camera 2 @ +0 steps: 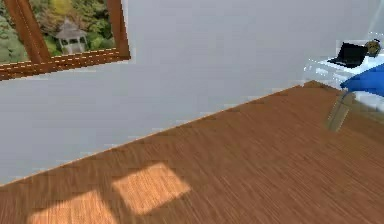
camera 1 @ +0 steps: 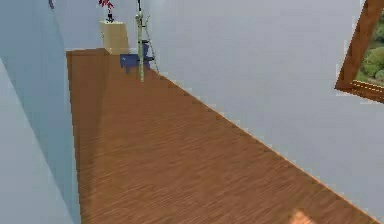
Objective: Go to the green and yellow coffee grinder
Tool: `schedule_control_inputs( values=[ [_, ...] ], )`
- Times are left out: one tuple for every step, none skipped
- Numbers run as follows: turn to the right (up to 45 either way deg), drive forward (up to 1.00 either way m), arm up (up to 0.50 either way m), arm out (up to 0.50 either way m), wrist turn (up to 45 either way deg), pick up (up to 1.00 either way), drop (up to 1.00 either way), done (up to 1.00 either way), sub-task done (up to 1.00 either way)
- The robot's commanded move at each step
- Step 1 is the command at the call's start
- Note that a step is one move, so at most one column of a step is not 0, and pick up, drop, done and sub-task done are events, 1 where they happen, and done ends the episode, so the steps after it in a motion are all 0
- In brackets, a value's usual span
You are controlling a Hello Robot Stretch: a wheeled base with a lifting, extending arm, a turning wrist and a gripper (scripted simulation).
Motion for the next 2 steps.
schedule_control_inputs(
  values=[
    [-45.0,0.00,0.00,0.00,0.0,0.00,0.00,0.00,0.00],
    [-45.0,0.00,0.00,0.00,0.0,0.00,0.00,0.00,0.00]
  ],
)
